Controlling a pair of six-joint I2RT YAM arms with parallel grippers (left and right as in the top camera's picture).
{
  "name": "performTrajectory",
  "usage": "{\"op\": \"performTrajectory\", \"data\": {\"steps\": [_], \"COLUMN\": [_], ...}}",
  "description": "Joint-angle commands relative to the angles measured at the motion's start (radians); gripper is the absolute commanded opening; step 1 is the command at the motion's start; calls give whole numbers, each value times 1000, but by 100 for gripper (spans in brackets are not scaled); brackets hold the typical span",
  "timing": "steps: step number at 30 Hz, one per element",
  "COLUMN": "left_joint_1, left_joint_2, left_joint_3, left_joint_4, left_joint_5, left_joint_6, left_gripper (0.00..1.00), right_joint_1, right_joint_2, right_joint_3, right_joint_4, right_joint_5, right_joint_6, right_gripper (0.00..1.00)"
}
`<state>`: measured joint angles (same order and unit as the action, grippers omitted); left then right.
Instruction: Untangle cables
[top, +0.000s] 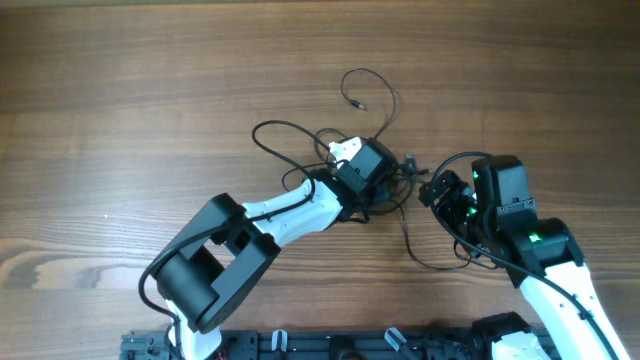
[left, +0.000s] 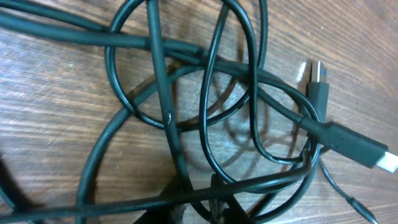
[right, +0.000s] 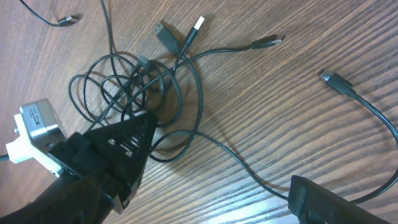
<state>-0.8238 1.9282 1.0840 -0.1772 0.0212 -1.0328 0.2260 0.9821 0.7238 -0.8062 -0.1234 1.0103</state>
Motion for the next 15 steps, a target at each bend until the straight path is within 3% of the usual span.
{"op": "performTrajectory", "data": {"steps": [1, 9, 15], "left_joint_1": [5, 23, 107], "left_joint_2": [13, -82, -316], "left_joint_3": [3, 3, 3], "left_joint_4": [47, 46, 31], "left_joint_5": [-23, -22, -4], "left_joint_6": [35, 166, 80], "left_gripper": [6, 4, 4], "right_joint_1": [-1, -1, -1], "right_joint_2": [4, 4, 4], "right_joint_3": [3, 3, 3], "right_joint_4": [2, 2, 28], "right_joint_5": [-3, -3, -46], "right_joint_6": [10, 11, 2], "right_gripper": [100, 100, 100]}}
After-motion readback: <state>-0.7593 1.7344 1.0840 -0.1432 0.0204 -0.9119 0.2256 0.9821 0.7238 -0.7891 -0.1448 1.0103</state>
